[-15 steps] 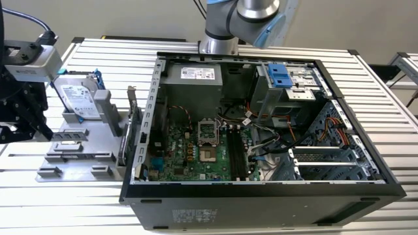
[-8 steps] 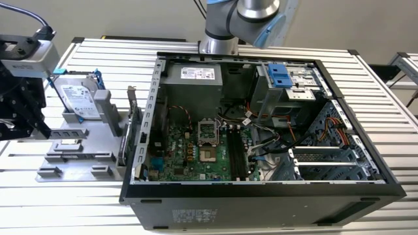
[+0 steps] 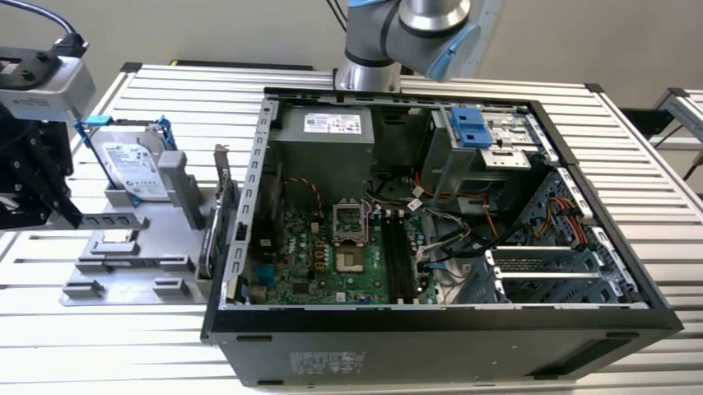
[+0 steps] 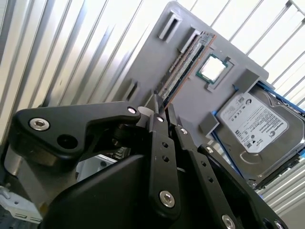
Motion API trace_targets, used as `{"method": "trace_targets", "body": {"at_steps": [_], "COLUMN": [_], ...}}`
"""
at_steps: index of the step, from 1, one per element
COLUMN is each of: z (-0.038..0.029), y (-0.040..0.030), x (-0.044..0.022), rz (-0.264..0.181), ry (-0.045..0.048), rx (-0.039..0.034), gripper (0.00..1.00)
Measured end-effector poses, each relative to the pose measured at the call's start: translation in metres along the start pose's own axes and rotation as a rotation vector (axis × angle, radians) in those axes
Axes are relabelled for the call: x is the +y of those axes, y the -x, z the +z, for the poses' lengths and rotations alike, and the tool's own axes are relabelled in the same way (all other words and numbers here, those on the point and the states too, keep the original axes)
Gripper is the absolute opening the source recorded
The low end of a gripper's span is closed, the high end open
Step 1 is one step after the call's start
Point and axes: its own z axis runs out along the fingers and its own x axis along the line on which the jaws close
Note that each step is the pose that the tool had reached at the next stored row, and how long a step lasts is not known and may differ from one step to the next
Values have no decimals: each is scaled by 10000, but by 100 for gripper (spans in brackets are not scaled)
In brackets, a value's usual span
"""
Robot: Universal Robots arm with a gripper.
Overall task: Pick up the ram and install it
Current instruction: 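Pick up the ram and move it above insertion slot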
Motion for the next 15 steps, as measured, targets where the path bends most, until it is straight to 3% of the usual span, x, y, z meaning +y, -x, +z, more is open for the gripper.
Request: {"method": "trace_targets", "body": {"at_steps": [15], "z": [-102], "y": [-4], "x": [0], "rz": [1], "ry": [0], "rx": [-1], "gripper": [0]}}
